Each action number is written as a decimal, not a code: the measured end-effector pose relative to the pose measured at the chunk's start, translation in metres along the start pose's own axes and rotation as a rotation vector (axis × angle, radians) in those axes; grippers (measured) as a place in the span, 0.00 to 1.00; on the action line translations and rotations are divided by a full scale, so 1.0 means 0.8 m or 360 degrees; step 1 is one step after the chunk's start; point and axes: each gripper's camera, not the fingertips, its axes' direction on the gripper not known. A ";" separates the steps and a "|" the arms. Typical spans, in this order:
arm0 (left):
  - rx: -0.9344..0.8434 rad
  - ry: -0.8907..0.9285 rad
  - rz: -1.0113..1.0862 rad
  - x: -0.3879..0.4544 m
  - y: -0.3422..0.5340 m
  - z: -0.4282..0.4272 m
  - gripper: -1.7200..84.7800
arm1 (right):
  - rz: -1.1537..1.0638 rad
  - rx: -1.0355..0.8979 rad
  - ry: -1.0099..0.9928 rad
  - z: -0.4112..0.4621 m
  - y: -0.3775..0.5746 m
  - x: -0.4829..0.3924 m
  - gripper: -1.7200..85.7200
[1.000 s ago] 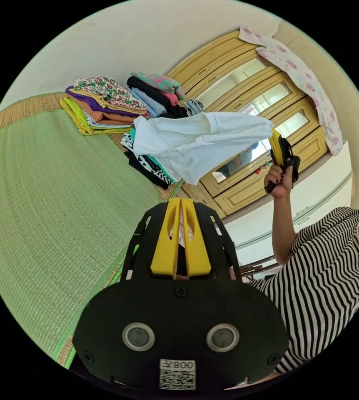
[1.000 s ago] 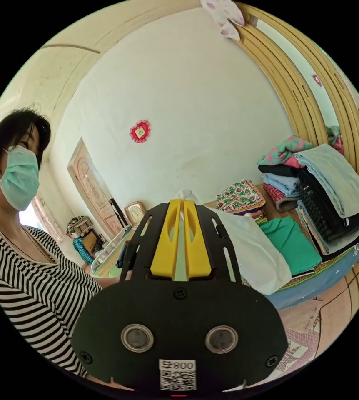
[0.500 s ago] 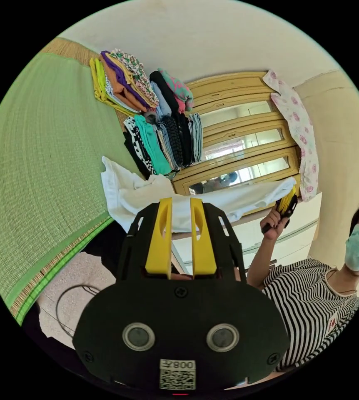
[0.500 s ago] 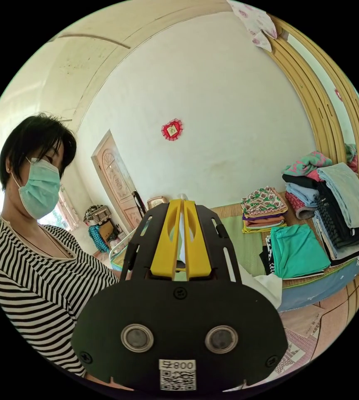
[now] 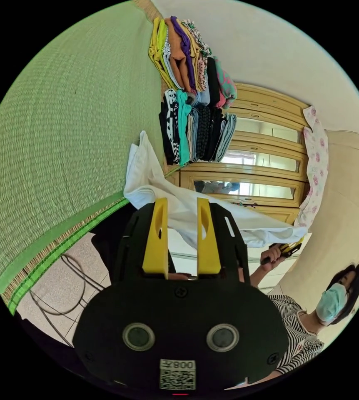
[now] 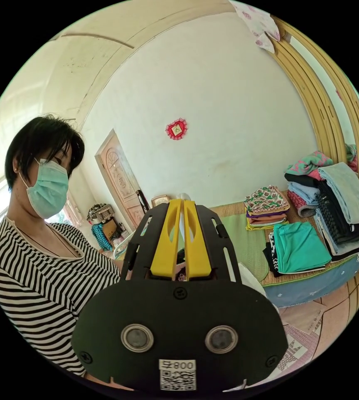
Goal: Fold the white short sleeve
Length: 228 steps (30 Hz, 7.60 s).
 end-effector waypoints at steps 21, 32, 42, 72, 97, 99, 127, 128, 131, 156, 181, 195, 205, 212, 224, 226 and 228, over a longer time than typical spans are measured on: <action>-0.0388 -0.0177 -0.0036 0.044 0.022 0.006 0.06 | 0.0069 -0.0013 -0.0093 -0.005 0.004 0.044 0.02; 0.0115 0.0300 0.0177 0.124 0.141 -0.170 0.03 | -0.0022 0.0087 -0.0111 -0.025 -0.015 0.046 0.02; 0.0781 0.0677 0.0704 0.260 0.357 -0.413 0.02 | -0.0237 0.0245 -0.0154 -0.043 -0.054 0.023 0.02; 0.1852 -0.0258 0.2170 0.575 1.103 -0.603 0.02 | -0.0726 0.0563 -0.0607 -0.075 -0.079 -0.106 0.02; 0.1891 -0.0788 0.1648 0.513 0.865 -0.683 0.03 | -0.0585 0.0176 -0.0385 0.176 -0.170 -0.073 0.02; 0.1686 -0.0809 0.1414 0.461 0.801 -0.680 0.04 | -0.0537 0.0066 -0.0405 0.230 -0.179 -0.059 0.02; -0.0038 -0.0573 0.0383 0.127 0.318 -0.345 0.04 | -0.0406 -0.0154 -0.0363 0.308 -0.220 -0.038 0.02; -0.0010 -0.0558 0.0388 0.130 0.324 -0.352 0.04 | -0.0411 -0.0141 -0.0355 0.302 -0.221 -0.038 0.02; 0.0206 -0.0454 0.0388 0.146 0.369 -0.397 0.03 | -0.0412 -0.0094 -0.0362 0.284 -0.223 -0.038 0.02; 0.1545 -0.1476 0.1166 0.480 0.446 -0.756 0.03 | -0.0233 -0.0185 -0.0006 0.516 -0.365 0.134 0.02; 0.0666 -0.0740 -0.0371 -0.046 0.460 -0.688 0.14 | 0.0464 -0.1462 0.0359 0.739 -0.043 0.386 0.03; 0.0538 -0.0798 -0.0388 -0.081 0.421 -0.673 0.05 | 0.0788 -0.1698 0.0447 0.691 0.098 0.378 0.05; 0.0648 -0.0888 -0.0035 0.005 0.438 -0.693 0.04 | 0.0743 -0.1595 0.0134 0.651 0.061 0.360 0.02; 0.0645 -0.0873 -0.0186 -0.031 0.453 -0.679 0.04 | 0.0817 -0.1665 0.0129 0.632 0.104 0.356 0.02; 0.0811 -0.0884 -0.0292 -0.049 0.433 -0.693 0.08 | 0.0900 -0.1550 0.0353 0.608 0.106 0.362 0.02; 0.0808 -0.0916 -0.0277 -0.049 0.401 -0.699 0.09 | 0.0882 -0.1491 0.0368 0.611 0.095 0.359 0.02; 0.0794 -0.0923 -0.0261 -0.051 0.367 -0.702 0.10 | 0.0823 -0.1431 0.0348 0.634 0.077 0.350 0.03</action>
